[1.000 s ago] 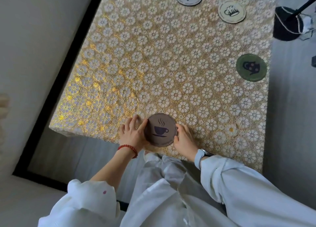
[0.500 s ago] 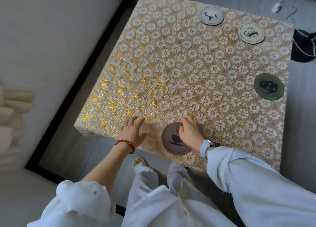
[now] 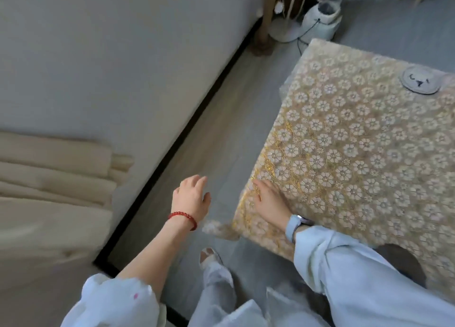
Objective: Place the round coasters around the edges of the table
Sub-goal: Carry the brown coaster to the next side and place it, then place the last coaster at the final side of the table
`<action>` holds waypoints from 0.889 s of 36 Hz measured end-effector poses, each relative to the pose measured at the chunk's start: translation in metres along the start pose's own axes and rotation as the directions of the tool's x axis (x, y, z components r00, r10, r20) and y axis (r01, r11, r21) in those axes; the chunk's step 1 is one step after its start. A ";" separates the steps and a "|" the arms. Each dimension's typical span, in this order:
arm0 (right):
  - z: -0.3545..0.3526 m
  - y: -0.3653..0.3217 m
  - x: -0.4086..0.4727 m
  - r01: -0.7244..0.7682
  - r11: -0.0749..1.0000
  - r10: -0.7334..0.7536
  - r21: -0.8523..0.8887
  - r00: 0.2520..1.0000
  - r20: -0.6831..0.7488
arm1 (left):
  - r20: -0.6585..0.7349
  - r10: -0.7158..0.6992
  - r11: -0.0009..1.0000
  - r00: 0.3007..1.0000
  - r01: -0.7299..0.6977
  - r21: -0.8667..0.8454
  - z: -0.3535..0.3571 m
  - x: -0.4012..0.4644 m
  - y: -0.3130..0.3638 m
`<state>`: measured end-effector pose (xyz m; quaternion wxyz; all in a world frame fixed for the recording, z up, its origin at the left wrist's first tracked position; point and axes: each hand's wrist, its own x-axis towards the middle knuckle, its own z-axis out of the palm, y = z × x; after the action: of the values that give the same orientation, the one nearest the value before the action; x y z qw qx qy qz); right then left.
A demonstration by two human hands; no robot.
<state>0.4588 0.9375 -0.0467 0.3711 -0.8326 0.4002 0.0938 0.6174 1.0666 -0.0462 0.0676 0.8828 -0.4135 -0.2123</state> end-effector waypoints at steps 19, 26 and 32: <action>-0.037 -0.069 0.171 -0.189 0.975 0.219 0.119 0.918 -0.332 | 0.146 0.323 0.932 0.935 -0.341 0.122 -0.108 0.220 -0.014; -0.076 -0.069 0.219 -0.292 0.921 0.376 0.257 0.836 -0.399 | 0.199 0.454 0.852 0.868 -0.489 0.188 -0.150 0.321 0.030; -0.121 -0.041 0.224 -0.385 0.828 0.544 0.408 0.728 -0.417 | 0.359 0.501 0.780 0.787 -0.590 0.207 -0.130 0.378 0.085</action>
<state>0.6206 0.7367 -0.0403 0.3331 -0.6329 0.6913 -0.1028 0.8279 0.7175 -0.0245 -0.0719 0.6822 -0.6867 -0.2406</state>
